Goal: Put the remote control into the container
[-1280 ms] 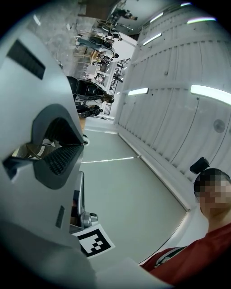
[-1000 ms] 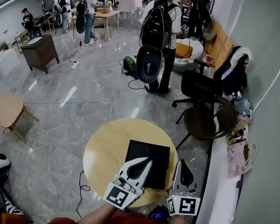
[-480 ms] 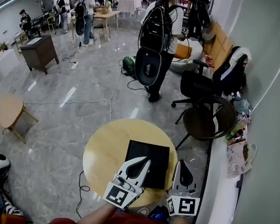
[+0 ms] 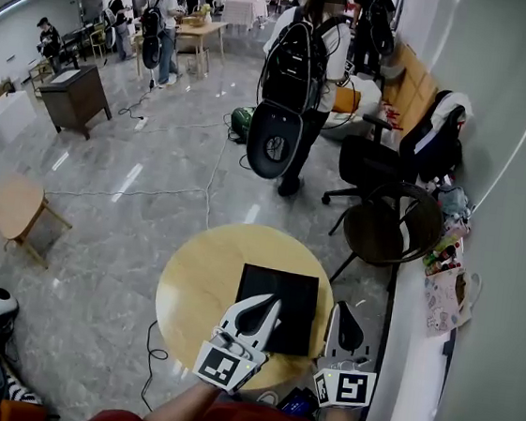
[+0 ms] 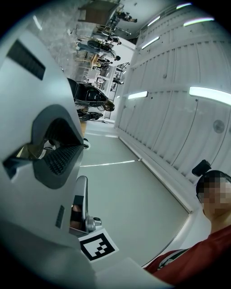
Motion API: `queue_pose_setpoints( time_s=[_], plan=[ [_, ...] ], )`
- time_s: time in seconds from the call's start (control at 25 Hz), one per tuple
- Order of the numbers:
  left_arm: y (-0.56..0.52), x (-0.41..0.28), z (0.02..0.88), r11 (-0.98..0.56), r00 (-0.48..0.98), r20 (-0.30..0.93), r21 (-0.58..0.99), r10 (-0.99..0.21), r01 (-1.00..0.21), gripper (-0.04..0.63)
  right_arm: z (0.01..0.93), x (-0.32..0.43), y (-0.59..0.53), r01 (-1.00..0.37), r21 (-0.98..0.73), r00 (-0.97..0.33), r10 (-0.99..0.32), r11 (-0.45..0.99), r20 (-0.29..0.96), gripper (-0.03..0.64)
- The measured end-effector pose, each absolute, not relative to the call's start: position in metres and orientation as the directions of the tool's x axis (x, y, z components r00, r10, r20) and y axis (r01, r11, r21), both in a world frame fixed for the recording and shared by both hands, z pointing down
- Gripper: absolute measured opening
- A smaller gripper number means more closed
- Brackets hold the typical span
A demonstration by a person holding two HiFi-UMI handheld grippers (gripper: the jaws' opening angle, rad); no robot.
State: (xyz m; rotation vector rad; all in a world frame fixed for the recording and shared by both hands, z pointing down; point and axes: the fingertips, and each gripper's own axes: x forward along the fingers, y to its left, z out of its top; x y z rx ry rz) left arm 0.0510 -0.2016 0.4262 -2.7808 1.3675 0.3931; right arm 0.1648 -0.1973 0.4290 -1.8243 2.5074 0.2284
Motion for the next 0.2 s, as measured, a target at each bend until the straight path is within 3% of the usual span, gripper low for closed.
queue_pose_setpoints(
  time_s=[0.2],
  plan=[
    [-0.2025, 0.0477, 0.4302, -0.605, 0.583, -0.194, 0.078, -0.789, -0.793, 0.018, 0.4295, 0.1628, -0.1965, -0.947, 0.105, -0.314, -0.943, 0.304, -0.106, 0.023]
  ],
)
